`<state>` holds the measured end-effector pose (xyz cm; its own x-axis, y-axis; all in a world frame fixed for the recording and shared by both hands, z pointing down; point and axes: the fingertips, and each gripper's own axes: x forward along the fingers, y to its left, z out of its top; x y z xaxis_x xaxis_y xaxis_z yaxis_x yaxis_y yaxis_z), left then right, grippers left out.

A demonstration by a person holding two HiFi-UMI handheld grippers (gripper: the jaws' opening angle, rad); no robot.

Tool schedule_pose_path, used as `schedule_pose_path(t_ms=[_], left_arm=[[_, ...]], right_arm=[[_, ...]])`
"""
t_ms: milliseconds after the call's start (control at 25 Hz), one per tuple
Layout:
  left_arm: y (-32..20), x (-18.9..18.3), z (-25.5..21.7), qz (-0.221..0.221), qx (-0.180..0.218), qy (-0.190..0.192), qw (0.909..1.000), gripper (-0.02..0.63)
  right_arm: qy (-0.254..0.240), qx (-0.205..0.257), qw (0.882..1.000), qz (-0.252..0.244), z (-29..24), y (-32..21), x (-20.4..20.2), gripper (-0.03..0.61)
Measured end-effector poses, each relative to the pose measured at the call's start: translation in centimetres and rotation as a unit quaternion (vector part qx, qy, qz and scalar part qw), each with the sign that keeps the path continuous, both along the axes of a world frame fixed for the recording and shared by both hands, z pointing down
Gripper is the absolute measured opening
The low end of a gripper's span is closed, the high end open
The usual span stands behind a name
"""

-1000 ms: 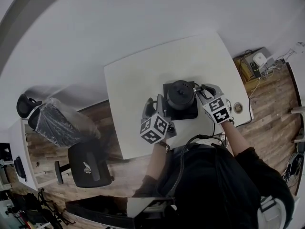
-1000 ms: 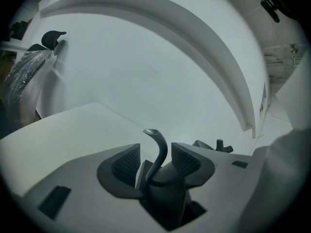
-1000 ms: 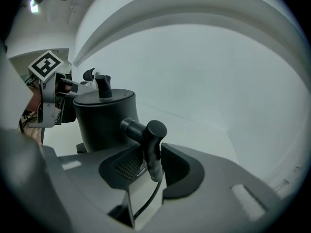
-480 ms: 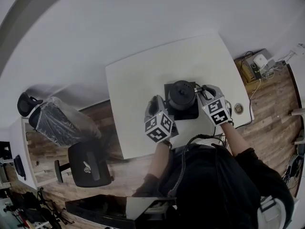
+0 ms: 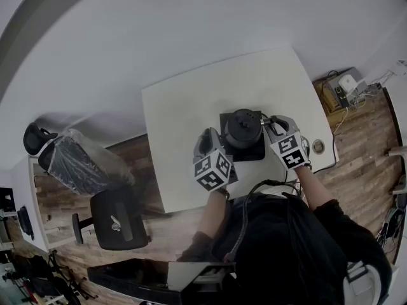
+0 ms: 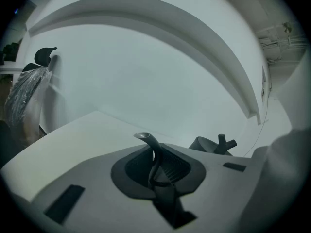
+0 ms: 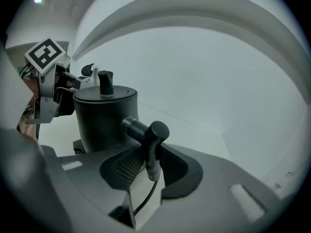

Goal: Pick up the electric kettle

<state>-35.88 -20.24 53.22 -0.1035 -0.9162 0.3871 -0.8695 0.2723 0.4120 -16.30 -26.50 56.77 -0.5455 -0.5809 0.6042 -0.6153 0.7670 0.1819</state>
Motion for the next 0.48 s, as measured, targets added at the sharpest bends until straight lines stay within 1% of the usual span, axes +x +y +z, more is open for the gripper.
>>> schedule_pose_path(t_ms=[200,480], left_arm=[[-0.12,-0.06,-0.5,0.001,0.008,0.001,1.0,0.038],[0.07,-0.03,-0.99,0.006,0.007,0.0,1.0,0.038]], right_arm=[[0.001,0.005,1.0,-0.001,-0.56,-0.14,0.05,0.098],[0.002,0.004,1.0,-0.001,-1.05,0.12,0.1,0.098]])
